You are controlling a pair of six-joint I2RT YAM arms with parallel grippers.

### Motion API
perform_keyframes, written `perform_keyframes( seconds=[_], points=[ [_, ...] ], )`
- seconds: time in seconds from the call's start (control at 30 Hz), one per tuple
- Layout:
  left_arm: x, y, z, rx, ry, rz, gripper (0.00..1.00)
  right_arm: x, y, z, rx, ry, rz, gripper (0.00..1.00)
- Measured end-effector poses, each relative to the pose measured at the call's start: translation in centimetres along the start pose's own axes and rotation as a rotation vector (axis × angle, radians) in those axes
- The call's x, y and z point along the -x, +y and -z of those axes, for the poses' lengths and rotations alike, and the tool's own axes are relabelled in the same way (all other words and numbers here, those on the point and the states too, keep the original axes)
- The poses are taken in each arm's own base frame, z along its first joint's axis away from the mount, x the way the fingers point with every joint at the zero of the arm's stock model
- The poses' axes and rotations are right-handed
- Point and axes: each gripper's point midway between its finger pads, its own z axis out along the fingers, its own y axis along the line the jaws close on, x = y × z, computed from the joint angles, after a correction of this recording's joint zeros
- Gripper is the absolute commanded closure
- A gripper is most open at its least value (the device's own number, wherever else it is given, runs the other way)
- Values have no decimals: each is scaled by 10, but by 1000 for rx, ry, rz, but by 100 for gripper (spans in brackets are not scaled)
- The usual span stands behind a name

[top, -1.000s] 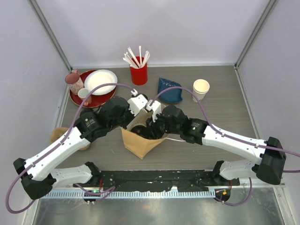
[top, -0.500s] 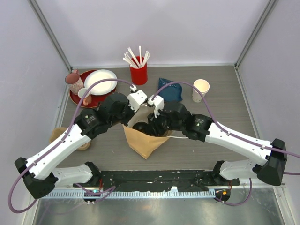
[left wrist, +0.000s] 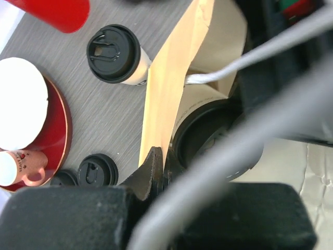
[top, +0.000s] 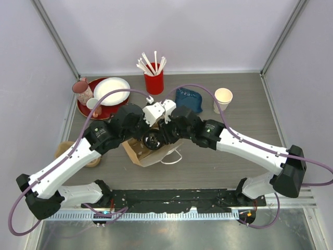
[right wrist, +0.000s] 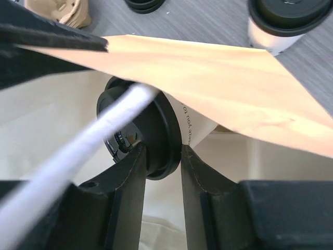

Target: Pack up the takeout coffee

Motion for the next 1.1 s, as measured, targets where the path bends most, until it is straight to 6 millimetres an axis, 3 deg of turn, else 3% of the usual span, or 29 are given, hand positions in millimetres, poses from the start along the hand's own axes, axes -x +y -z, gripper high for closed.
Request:
perform_keyframes(
  seconds=[0.4, 0.6, 0.8, 0.93, 1.1],
  points=[
    [5, -3, 7, -26, -23, -9, 100, -1, 44, 9, 272, 94, -31, 99],
    [2, -6, 5, -44, -8, 73, 100, -3, 60, -7, 359, 153, -62, 99],
    [1, -2, -8, -103, 24, 254, 100, -9, 55, -19, 348, 232, -101, 99],
    [10, -7, -14, -182, 30, 340, 100, -14, 47, -11, 310, 269, -129, 99],
    [16, -29, -13, -308, 43, 392, 100, -20, 44, 8, 268, 316, -173, 99]
  ],
)
